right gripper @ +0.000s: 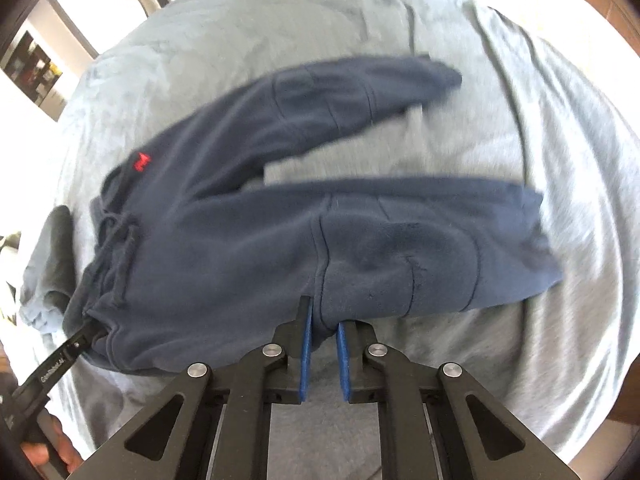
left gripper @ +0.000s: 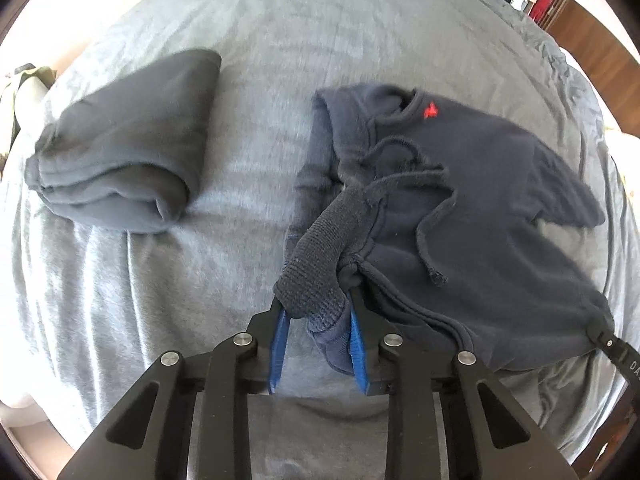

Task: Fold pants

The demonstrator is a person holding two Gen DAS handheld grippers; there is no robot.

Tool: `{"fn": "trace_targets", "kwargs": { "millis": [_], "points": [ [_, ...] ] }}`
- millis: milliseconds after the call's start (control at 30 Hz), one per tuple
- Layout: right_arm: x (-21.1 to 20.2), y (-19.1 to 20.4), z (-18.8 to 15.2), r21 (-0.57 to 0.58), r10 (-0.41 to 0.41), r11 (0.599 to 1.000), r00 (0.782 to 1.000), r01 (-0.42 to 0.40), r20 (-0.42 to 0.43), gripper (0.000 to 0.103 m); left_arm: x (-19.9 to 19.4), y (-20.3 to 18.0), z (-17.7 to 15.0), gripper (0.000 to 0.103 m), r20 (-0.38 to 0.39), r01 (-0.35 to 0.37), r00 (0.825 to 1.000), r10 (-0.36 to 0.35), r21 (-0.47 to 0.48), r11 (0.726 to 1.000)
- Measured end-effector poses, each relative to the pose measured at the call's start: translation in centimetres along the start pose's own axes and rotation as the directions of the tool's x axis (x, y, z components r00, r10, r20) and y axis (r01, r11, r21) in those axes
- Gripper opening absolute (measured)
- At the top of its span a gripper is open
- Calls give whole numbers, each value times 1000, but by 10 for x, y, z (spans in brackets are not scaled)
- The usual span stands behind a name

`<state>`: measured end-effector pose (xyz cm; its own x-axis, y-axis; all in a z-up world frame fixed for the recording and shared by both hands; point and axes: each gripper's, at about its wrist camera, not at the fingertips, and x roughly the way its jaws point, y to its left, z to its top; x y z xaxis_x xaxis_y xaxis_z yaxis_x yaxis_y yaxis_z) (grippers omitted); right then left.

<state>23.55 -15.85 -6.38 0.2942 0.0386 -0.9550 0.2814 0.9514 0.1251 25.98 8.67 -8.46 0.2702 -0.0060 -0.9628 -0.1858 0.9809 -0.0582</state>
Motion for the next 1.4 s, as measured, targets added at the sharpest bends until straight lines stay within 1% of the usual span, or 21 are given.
{"fn": "trace_targets", "kwargs": {
  "millis": [100, 167, 267, 333, 367, 567, 667, 867, 1033, 1200, 1400],
  "points": [
    [-13, 7, 18, -10, -1, 1000, 1000, 1, 30, 12, -14, 0, 11, 26, 2, 2, 1000, -2, -25, 1000],
    [-22, 7, 24, -12, 2, 1000, 999, -2, 47, 11, -23, -1, 21, 26, 5, -3, 1000, 3, -35, 999],
    [-32, 10, 41, -14, 10, 1000, 998, -9, 63, 11, -27, -8, 35, 26, 4, -4, 1000, 4, -44, 999],
    [-40, 15, 52, -28, 12, 1000, 997, -10, 81, 11, -33, -5, 43, 26, -5, -3, 1000, 3, -59, 998],
    [-39, 17, 56, -39, 10, 999, 996, -6, 84, 11, -29, -12, 47, 26, -8, -4, 1000, 3, -63, 998],
    [-30, 24, 86, -58, 9, 998, 998, -5, 60, 11, -26, -16, 73, 26, -16, -15, 1000, 14, -61, 998],
    [-27, 26, 95, -63, 7, 998, 999, -4, 47, 11, -23, -18, 86, 26, -19, -9, 1000, 8, -67, 998],
    [-6, 32, 127, -71, -1, 997, 1000, 2, 16, 11, -5, -27, 114, 26, -52, -9, 999, 6, -70, 997],
    [29, 38, 154, -83, 2, 997, 999, -5, -33, 11, 17, -27, 136, 26, -74, -6, 997, 0, -81, 997],
    [62, 43, 173, -93, 2, 996, 997, -10, -82, 11, 39, -25, 153, 27, -94, -8, 996, 0, -81, 997],
    [91, 48, 193, -85, 11, 996, 993, -21, -116, 11, 55, -25, 169, 32, -106, -25, 994, 16, -78, 997]
  ]
}}
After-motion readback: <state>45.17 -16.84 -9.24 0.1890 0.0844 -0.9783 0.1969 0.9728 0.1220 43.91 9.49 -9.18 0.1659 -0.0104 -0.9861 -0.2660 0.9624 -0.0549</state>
